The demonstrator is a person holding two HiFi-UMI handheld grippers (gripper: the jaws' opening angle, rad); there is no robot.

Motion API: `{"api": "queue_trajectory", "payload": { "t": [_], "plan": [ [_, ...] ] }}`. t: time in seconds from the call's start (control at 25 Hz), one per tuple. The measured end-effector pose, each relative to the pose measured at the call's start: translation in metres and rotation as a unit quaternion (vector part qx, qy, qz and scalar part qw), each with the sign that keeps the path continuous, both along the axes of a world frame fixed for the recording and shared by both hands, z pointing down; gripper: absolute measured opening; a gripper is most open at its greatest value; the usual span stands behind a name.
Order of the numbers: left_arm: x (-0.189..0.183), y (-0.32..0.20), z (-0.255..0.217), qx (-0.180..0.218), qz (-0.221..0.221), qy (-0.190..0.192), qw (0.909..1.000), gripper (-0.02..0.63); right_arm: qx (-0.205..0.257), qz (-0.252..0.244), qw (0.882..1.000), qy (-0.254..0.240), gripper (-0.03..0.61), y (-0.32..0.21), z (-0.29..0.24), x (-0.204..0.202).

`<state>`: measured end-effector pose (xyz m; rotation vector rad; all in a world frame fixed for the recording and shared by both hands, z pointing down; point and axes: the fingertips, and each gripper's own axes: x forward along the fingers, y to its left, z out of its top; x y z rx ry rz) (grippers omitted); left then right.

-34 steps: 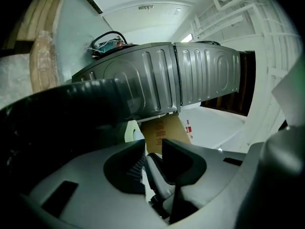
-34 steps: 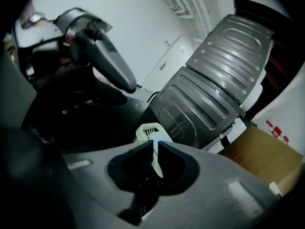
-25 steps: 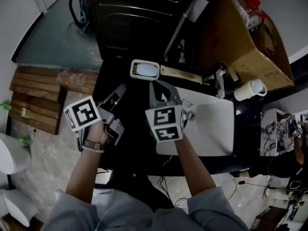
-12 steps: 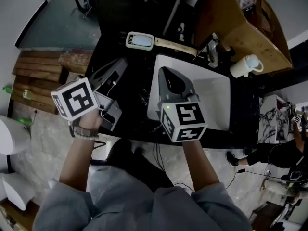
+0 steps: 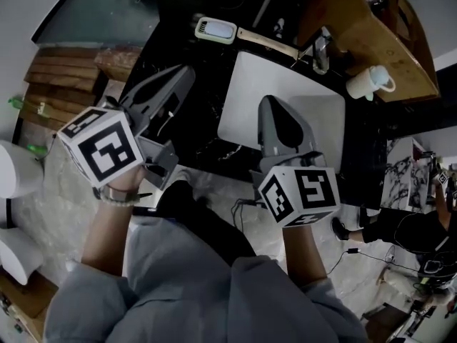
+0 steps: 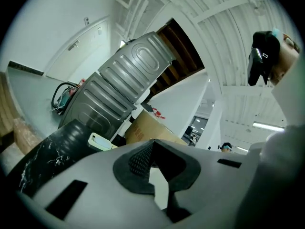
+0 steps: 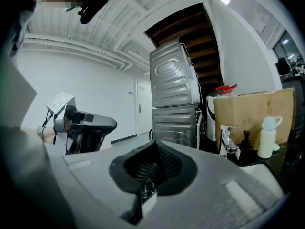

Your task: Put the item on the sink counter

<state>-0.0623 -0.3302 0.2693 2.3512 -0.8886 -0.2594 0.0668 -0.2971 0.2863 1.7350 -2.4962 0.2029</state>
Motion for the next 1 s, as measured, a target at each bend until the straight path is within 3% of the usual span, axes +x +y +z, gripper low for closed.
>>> {"api": "queue_trajectory", "payload": {
  "t": [0.44,0.68,1.0],
  "plan": [
    [-0.012,0.064,-0.016,0.047,-0.013,-0.049,0.9976,0.003,0.012,0.011,1.000,-0.021,-0.003,0.044,-0.020,0.017],
    [-0.016,0.080,-0.016,0.074,-0.029,-0.105,0.9913,0.003,0.015,0.016,0.999,-0.028,-0.003,0.057,-0.025,0.019],
    [-0.029,0.089,-0.015,0.079,-0.041,-0.124,0.9883,0.003,0.008,0.015,0.999,-0.031,-0.003,0.068,-0.026,0.016]
  ]
}}
